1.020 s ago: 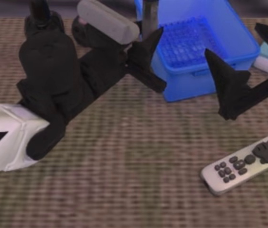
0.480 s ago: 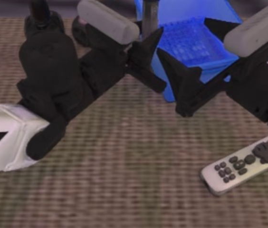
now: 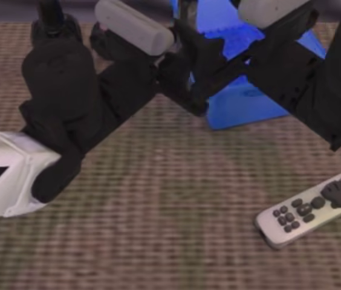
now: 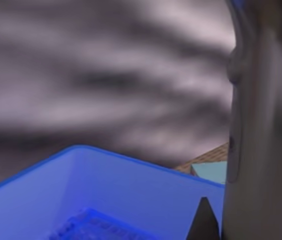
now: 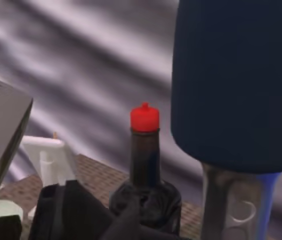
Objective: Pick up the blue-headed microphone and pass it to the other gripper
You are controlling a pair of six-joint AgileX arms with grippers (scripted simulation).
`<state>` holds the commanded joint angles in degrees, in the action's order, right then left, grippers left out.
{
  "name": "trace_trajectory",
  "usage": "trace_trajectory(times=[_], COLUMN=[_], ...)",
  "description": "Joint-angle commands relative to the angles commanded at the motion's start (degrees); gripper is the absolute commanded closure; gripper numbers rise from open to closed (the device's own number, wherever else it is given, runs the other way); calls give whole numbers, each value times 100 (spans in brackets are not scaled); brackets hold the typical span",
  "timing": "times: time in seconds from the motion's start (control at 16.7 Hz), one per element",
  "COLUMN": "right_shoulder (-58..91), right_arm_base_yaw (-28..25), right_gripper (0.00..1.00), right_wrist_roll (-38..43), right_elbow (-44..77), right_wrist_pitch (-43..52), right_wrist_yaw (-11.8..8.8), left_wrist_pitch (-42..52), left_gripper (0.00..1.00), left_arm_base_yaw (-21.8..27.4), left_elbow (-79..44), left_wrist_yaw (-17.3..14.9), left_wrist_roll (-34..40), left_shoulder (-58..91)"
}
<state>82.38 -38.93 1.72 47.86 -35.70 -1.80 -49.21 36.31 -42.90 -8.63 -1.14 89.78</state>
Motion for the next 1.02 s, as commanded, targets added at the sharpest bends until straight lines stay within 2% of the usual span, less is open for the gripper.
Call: trace_trajectory(times=[0.24,0.54,1.02], right_shoulder=[918,1021,1021], right_arm_base_yaw=[-17,-20,-20], right_gripper=[0,0,60], right_wrist_roll=[0,0,0], right_elbow=[790,891,891], right_wrist_pitch=[-122,-137,-137], right_wrist_yaw=[31,35,35], left_wrist_pitch=[0,0,0], left_gripper=[100,100,100], left_arm_base_yaw=[0,0,0], left_elbow=[0,0,0], left_wrist_yaw=[0,0,0], left_wrist_roll=[0,0,0], left_shoulder=[0,0,0])
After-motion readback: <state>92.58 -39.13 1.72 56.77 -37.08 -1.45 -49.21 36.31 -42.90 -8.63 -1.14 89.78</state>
